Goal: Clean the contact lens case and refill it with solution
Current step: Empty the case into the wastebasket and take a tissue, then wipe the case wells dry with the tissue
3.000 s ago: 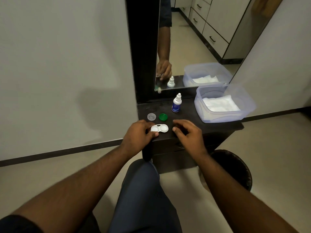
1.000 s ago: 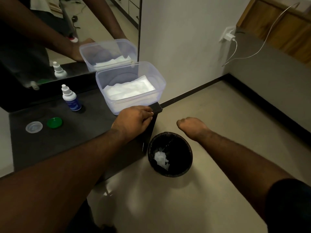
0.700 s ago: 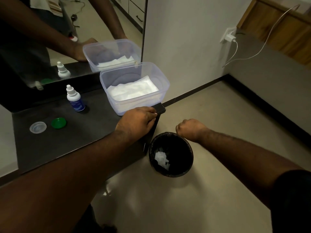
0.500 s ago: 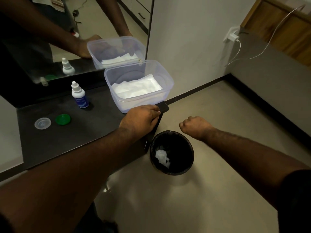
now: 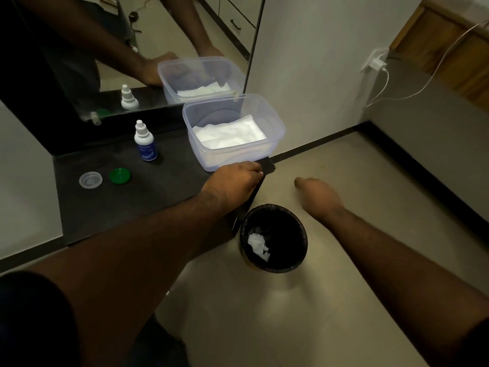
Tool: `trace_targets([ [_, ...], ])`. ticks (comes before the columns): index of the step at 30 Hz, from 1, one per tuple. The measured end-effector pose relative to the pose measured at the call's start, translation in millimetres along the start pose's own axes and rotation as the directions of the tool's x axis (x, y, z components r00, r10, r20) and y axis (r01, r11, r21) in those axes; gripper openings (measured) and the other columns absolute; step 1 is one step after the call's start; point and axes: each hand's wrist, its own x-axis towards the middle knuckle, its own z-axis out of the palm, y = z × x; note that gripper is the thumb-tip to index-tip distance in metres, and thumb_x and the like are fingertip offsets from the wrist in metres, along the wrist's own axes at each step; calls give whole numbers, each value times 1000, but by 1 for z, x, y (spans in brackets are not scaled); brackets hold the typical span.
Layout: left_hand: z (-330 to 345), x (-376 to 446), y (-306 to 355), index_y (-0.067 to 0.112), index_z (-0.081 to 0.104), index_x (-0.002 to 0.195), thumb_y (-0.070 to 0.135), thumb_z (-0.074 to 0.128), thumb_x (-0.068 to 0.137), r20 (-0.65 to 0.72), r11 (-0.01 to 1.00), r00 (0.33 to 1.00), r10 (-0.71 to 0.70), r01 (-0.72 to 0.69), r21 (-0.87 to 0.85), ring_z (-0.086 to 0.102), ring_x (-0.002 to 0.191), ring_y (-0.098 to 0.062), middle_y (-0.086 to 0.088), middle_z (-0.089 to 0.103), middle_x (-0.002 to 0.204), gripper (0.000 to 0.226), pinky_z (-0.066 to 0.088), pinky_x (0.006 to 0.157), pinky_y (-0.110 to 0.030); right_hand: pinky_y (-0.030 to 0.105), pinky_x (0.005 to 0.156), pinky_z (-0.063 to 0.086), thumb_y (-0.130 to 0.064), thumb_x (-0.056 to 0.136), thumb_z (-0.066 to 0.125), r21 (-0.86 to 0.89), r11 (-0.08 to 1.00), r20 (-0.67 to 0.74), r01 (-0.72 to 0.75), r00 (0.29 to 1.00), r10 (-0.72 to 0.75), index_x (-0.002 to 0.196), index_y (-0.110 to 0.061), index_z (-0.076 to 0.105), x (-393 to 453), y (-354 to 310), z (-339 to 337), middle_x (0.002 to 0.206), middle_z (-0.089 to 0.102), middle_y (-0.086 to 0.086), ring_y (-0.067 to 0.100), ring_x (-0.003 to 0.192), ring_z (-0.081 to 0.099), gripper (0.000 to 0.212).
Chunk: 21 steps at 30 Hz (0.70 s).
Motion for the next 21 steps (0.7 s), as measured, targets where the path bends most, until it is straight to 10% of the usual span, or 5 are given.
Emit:
trace_targets([
  [2, -3, 1, 2, 8, 68, 114, 14, 54, 93, 21, 999, 999, -31, 32, -34, 62, 103, -23, -4, 64, 120, 26, 51, 87, -35, 35, 67, 52, -7, 79, 64, 364, 928, -54, -76, 993, 102, 99, -9, 62, -10, 3, -3, 86, 66, 9, 26, 78, 62, 20],
  [5, -12, -11, 6, 8, 71, 111, 15, 58, 91, 20, 985, 996, -90, 92, -145, 61, 110, -20, -5, 66, 121, 25, 46, 94, -28, 37, 68, 58, 1, 70, 76, 849, 517, 51, -109, 991, 125, 95, -11, 68, -37, -10, -20, 86, 70, 11, 23, 76, 66, 30],
  [9, -37, -43, 6, 11, 76, 97, 16, 70, 84, 10, 844, 951, -309, 280, -458, 66, 85, 0, 1, 74, 98, 16, 49, 81, -14, 31, 70, 58, 11, 68, 75, 986, 159, 57, -55, 998, -14, 100, -7, 67, -65, -53, -44, 92, 72, 14, 21, 81, 69, 38],
  [15, -91, -88, -18, -3, 74, 89, 12, 69, 83, 432, 287, 752, -497, 613, -736, 67, 77, -24, -22, 73, 89, 17, 56, 74, -31, 24, 73, 54, 15, 63, 76, 998, 48, -31, 39, 987, -159, 96, -12, 70, -62, -130, -49, 88, 75, 2, 16, 86, 69, 43],
  [21, -129, -128, -34, -6, 72, 91, 1, 71, 78, 461, 281, 710, -532, 662, -695, 70, 82, -26, -21, 73, 90, 15, 59, 77, -31, 21, 76, 53, 13, 63, 77, 994, 90, -40, 68, 959, -279, 95, -16, 69, -53, -190, -52, 88, 75, -8, 10, 88, 69, 44],
])
